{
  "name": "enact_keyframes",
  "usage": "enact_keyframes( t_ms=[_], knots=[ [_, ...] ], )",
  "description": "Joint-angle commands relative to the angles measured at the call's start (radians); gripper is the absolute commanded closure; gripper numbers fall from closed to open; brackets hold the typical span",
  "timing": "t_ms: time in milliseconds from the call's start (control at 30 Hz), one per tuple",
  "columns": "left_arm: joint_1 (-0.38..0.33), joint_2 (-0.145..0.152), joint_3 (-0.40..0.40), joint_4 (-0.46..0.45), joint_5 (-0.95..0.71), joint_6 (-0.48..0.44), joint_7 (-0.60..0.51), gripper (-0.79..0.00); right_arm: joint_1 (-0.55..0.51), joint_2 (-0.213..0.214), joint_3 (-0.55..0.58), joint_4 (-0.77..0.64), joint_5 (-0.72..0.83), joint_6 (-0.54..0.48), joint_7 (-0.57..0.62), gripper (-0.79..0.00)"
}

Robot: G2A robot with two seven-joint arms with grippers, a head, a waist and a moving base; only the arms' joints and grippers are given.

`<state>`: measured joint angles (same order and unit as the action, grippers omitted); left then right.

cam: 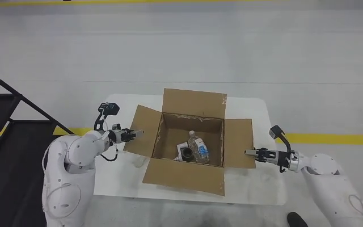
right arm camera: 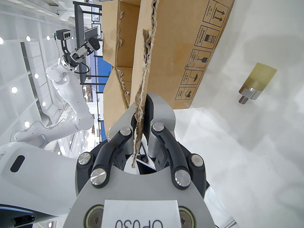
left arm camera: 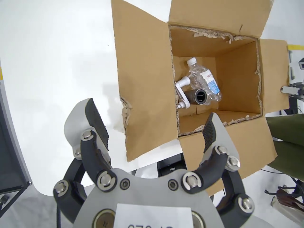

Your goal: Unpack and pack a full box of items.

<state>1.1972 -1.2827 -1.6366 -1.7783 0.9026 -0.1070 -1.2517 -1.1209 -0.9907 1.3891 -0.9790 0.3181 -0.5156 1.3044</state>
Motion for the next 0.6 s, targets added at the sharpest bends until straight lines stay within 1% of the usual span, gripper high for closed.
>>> enact_keyframes(
  t_ms=[0,200,300,400,467,500,533,567],
  knots=[
    [0.001,0.003,0.006,0.006,0.005,0.009,0.007,-0.785,0.001,0.001,-0.004,0.000,0.002,-0.001,-0.001,0.000],
    [0.013,0.010,0.014,0.047,-0.012,0.037,0.001,-0.785,0.005,0.005,-0.016,0.003,0.008,-0.003,-0.003,0.000],
    [0.008,0.012,0.011,0.062,-0.051,0.067,-0.017,-0.785,0.006,0.006,-0.021,0.004,0.013,-0.005,-0.005,0.000],
    [-0.006,0.014,-0.003,0.090,-0.134,0.134,-0.063,-0.785,0.008,0.008,-0.025,0.008,0.015,-0.006,-0.006,0.000],
    [-0.013,0.018,-0.006,0.095,-0.134,0.141,-0.073,-0.785,0.009,0.009,-0.028,0.008,0.018,-0.007,-0.007,0.000],
    [-0.015,0.020,-0.007,0.099,-0.139,0.144,-0.077,-0.717,0.009,0.010,-0.029,0.008,0.019,-0.008,-0.008,0.000],
    [-0.016,0.021,-0.008,0.104,-0.150,0.150,-0.081,-0.690,0.009,0.011,-0.030,0.008,0.020,-0.008,-0.008,0.000],
    [-0.018,0.023,-0.007,0.107,-0.159,0.153,-0.086,-0.594,0.009,0.011,-0.031,0.008,0.021,-0.009,-0.009,0.000]
  ],
)
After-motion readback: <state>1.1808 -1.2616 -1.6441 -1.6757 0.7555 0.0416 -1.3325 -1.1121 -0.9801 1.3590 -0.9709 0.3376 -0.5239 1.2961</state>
